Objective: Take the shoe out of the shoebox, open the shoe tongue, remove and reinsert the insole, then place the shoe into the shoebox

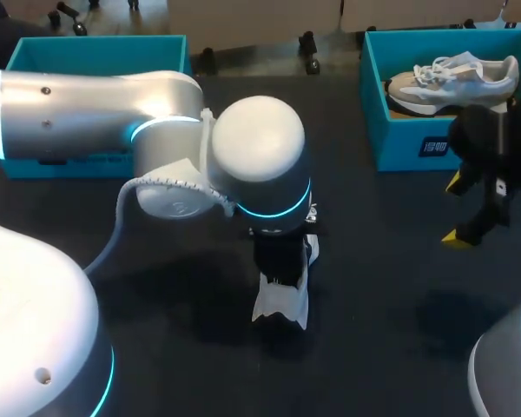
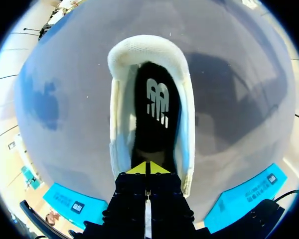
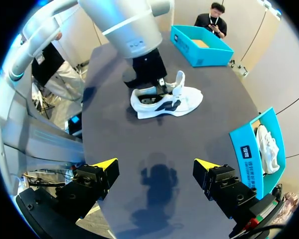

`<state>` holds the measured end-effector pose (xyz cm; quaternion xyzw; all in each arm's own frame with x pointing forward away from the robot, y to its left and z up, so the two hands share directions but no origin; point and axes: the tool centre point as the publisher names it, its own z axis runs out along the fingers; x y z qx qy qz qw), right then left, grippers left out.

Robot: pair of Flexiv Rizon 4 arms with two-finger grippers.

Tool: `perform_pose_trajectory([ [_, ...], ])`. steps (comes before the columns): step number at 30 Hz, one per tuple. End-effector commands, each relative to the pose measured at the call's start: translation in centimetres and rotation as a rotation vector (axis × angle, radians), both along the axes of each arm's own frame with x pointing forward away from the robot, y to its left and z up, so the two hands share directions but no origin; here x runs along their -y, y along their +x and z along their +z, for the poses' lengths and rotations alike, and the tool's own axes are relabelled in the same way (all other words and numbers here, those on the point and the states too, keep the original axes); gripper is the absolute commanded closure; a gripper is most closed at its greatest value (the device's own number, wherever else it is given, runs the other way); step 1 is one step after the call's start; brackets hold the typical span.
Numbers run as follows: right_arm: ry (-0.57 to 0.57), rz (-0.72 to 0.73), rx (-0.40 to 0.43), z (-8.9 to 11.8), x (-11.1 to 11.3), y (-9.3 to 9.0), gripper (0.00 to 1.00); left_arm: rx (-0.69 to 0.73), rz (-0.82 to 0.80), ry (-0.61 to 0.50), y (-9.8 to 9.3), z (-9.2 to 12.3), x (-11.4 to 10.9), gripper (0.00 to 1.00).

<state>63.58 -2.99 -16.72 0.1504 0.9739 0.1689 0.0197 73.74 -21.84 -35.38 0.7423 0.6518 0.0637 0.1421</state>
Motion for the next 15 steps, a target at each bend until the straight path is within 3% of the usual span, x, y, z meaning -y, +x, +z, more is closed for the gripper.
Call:
perform_pose_trajectory([
  [1, -0.004, 0.000, -0.005, -0.06, -0.20, 0.27, 0.00, -0.004, 0.006, 0.004, -0.27, 0.10, -0.22, 1.00],
  [8, -0.004, 0.000, -0.005, -0.06, -0.20, 0.27, 0.00, -0.009, 0.017, 0.007, -0.30, -0.01, -0.57, 1.00],
  [11, -0.004, 0.000, -0.005, -0.06, -0.20, 0.27, 0.00, -0.016, 0.023, 0.006, -0.12, -0.04, -0.66, 0.20],
  [13, -0.004, 0.000, -0.005, -0.06, -0.20, 0.27, 0.00, -0.016, 0.020, 0.005, -0.05, -0.03, -0.74, 0.00],
  [15, -0.004, 0.000, -0.005, -0.06, -0.20, 0.27, 0.00, -0.017, 0.017, 0.011, 0.06, -0.11, -0.77, 0.00],
])
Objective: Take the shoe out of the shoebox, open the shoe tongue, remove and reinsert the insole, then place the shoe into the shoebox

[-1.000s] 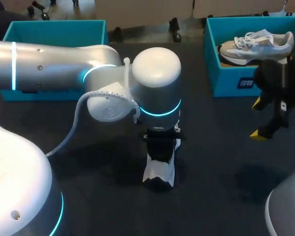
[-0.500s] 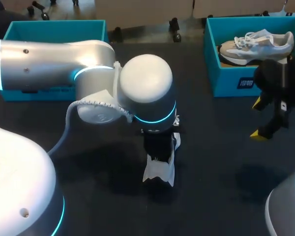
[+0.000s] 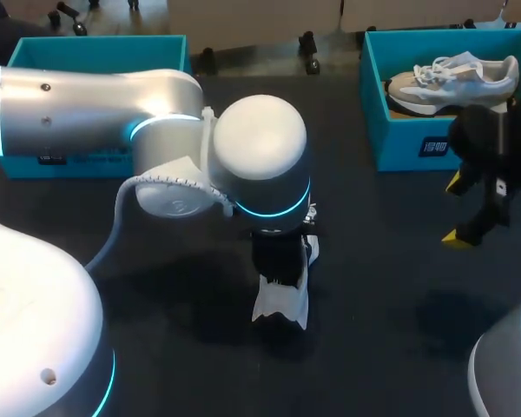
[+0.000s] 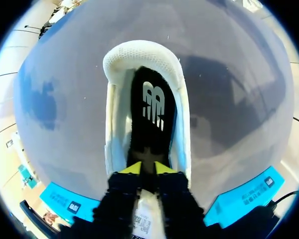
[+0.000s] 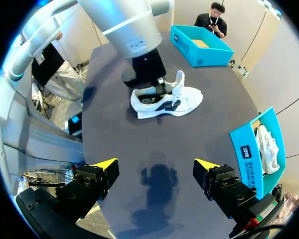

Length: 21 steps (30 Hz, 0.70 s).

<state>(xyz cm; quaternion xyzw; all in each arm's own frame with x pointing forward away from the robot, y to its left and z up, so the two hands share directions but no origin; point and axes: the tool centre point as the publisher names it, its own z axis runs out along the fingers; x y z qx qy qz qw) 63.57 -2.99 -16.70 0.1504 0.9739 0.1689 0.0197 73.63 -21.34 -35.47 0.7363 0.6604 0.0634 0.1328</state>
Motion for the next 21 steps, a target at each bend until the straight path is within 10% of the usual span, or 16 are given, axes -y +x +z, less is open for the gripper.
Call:
perform_pose_trajectory([
  [1, -0.004, 0.000, -0.005, -0.1, -0.2, 0.3, 0.00, -0.005, -0.004, 0.001, 0.2, 0.0, -0.3, 0.00],
  [21, -0.004, 0.000, -0.005, -0.1, -0.2, 0.3, 0.00, -0.025, -0.073, 0.062, 0.8, 1.0, -1.0, 0.00],
])
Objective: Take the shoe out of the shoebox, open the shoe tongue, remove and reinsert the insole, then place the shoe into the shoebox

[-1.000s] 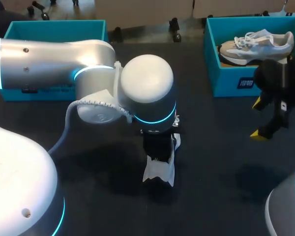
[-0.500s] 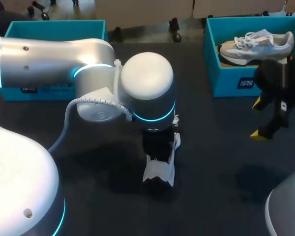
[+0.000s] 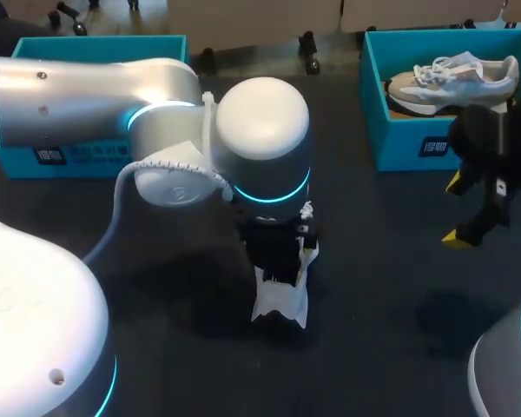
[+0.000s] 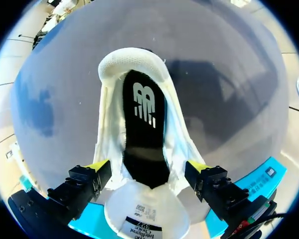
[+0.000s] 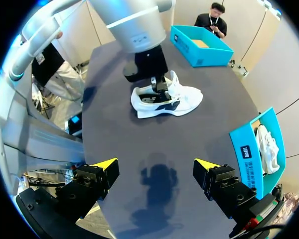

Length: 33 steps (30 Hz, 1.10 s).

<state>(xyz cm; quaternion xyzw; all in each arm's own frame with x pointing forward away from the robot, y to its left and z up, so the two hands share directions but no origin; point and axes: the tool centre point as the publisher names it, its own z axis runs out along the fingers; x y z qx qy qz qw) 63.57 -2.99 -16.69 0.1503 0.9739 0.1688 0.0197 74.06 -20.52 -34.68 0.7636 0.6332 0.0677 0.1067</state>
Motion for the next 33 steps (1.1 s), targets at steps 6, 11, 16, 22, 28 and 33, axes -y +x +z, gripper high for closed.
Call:
perform_pose_trajectory([
  [6, -0.004, 0.000, -0.005, -0.1, -0.2, 0.3, 0.00, -0.001, -0.015, 0.029, 1.1, 0.4, 0.2, 0.00],
  [11, -0.004, 0.000, -0.005, -0.1, -0.2, 0.3, 0.00, -0.014, -0.022, 0.032, 1.4, 0.5, 0.7, 0.00],
  [16, -0.004, 0.000, -0.005, -0.1, -0.2, 0.3, 0.00, -0.021, -0.031, 0.027, 1.8, 1.0, 1.2, 0.00],
  [22, -0.004, 0.000, -0.005, -0.1, -0.2, 0.3, 0.00, -0.017, -0.044, 0.010, 2.3, 2.6, 1.6, 0.00],
  [28, -0.004, 0.000, -0.005, -0.1, -0.2, 0.3, 0.00, -0.014, -0.052, -0.007, 3.1, 4.2, 1.7, 0.00],
  [33, -0.004, 0.000, -0.005, -0.1, -0.2, 0.3, 0.00, -0.006, -0.047, -0.019, 4.0, 5.2, 1.5, 0.00],
])
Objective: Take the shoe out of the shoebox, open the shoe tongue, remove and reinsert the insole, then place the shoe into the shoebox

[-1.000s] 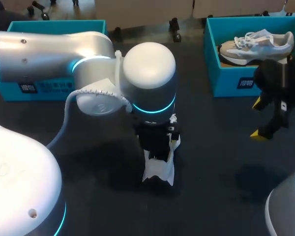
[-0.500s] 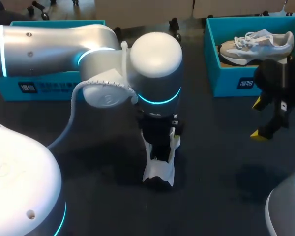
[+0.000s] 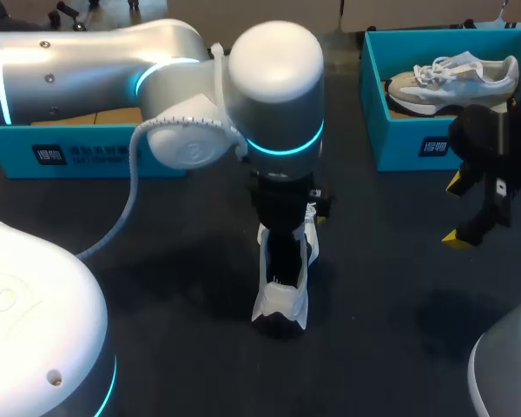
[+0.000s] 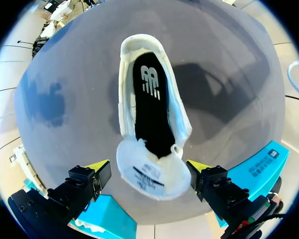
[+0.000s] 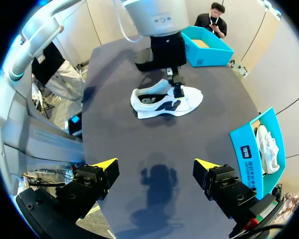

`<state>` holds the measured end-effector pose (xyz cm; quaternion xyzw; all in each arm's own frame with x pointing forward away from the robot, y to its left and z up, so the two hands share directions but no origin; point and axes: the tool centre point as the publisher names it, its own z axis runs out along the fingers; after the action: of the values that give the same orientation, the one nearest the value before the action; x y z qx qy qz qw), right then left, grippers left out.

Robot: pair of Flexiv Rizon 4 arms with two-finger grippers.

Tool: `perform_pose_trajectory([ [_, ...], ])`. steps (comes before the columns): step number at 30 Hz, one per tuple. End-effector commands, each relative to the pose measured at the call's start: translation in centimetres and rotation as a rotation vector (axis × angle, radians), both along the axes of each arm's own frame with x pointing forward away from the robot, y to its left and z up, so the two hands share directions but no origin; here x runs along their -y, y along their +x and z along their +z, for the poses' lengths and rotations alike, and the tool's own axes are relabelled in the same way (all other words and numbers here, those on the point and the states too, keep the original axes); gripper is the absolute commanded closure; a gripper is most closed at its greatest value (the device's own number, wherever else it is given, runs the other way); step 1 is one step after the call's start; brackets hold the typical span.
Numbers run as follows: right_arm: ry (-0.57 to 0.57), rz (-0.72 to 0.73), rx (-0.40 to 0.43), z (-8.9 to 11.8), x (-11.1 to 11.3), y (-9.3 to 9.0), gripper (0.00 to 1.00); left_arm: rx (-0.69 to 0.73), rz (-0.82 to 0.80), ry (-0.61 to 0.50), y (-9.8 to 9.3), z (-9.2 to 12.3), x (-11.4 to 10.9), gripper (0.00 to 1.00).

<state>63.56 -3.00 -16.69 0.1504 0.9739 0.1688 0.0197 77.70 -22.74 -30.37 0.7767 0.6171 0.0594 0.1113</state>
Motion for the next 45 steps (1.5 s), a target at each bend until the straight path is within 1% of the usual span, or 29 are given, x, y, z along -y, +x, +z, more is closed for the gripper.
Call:
perform_pose_trajectory([
  [1, -0.004, 0.000, -0.005, -0.1, -0.2, 0.3, 0.00, 0.004, -0.002, -0.008, 0.5, 1.1, -0.8, 0.00],
  [5, -0.004, 0.000, -0.005, -0.1, -0.2, 0.3, 0.00, 0.022, 0.005, -0.009, 1.5, 1.3, -0.8, 0.00],
  [6, -0.004, 0.000, -0.005, -0.1, -0.2, 0.3, 0.00, 0.026, 0.008, -0.011, 1.7, 1.4, -0.7, 0.05],
  [8, -0.004, 0.000, -0.005, -0.1, -0.2, 0.3, 0.00, 0.027, 0.010, -0.015, 2.1, 1.5, -0.5, 0.37],
  [9, -0.004, 0.000, -0.005, -0.1, -0.2, 0.3, 0.00, 0.026, 0.009, -0.017, 2.2, 1.6, -0.3, 0.44],
  [10, -0.004, 0.000, -0.005, -0.1, -0.2, 0.3, 0.00, 0.027, 0.009, -0.019, 2.3, 1.6, -0.2, 0.46],
  [11, -0.004, 0.000, -0.005, -0.1, -0.2, 0.3, 0.00, 0.021, -0.003, -0.025, 2.4, 1.6, -0.1, 0.54],
  [12, -0.004, 0.000, -0.005, -0.1, -0.2, 0.3, 0.00, 0.019, -0.006, -0.025, 2.4, 1.6, 0.0, 0.58],
  [15, -0.004, 0.000, -0.005, -0.1, -0.2, 0.3, 0.00, 0.022, -0.015, -0.021, 2.5, 1.4, 0.4, 0.55],
  [16, -0.004, 0.000, -0.005, -0.1, -0.2, 0.3, 0.00, 0.023, -0.021, -0.019, 2.5, 1.4, 0.5, 0.58],
  [21, -0.004, 0.000, -0.005, -0.1, -0.2, 0.3, 0.00, 0.017, -0.022, -0.013, 2.6, 1.1, 0.6, 0.57],
  [25, -0.004, 0.000, -0.005, -0.1, -0.2, 0.3, 0.00, -0.007, -0.031, -0.004, 2.1, 0.8, -0.1, 0.59],
  [29, -0.004, 0.000, -0.005, -0.1, -0.2, 0.3, 0.00, -0.026, -0.049, 0.009, 1.3, 0.0, -0.9, 0.61],
  [30, -0.004, 0.000, -0.005, -0.1, -0.2, 0.3, 0.00, -0.027, -0.050, 0.010, 1.0, -0.2, -1.1, 0.63],
  [34, -0.004, 0.000, -0.005, -0.1, -0.2, 0.3, 0.00, -0.045, -0.045, 0.010, 0.2, -0.9, -1.7, 0.62],
  [36, -0.004, 0.000, -0.005, -0.1, -0.2, 0.3, 0.00, -0.051, -0.040, 0.005, -0.2, -1.0, -1.8, 0.63],
  [38, -0.004, 0.000, -0.005, -0.1, -0.2, 0.3, 0.00, -0.060, -0.029, -0.002, -0.7, -1.1, -2.0, 0.62],
  [42, -0.004, 0.000, -0.005, -0.1, -0.2, 0.3, 0.00, -0.072, -0.012, -0.018, -1.8, -1.3, -2.2, 0.54],
  [45, -0.004, 0.000, -0.005, -0.1, -0.2, 0.3, 0.00, -0.070, -0.013, -0.013, -2.5, -1.6, -2.3, 0.53],
])
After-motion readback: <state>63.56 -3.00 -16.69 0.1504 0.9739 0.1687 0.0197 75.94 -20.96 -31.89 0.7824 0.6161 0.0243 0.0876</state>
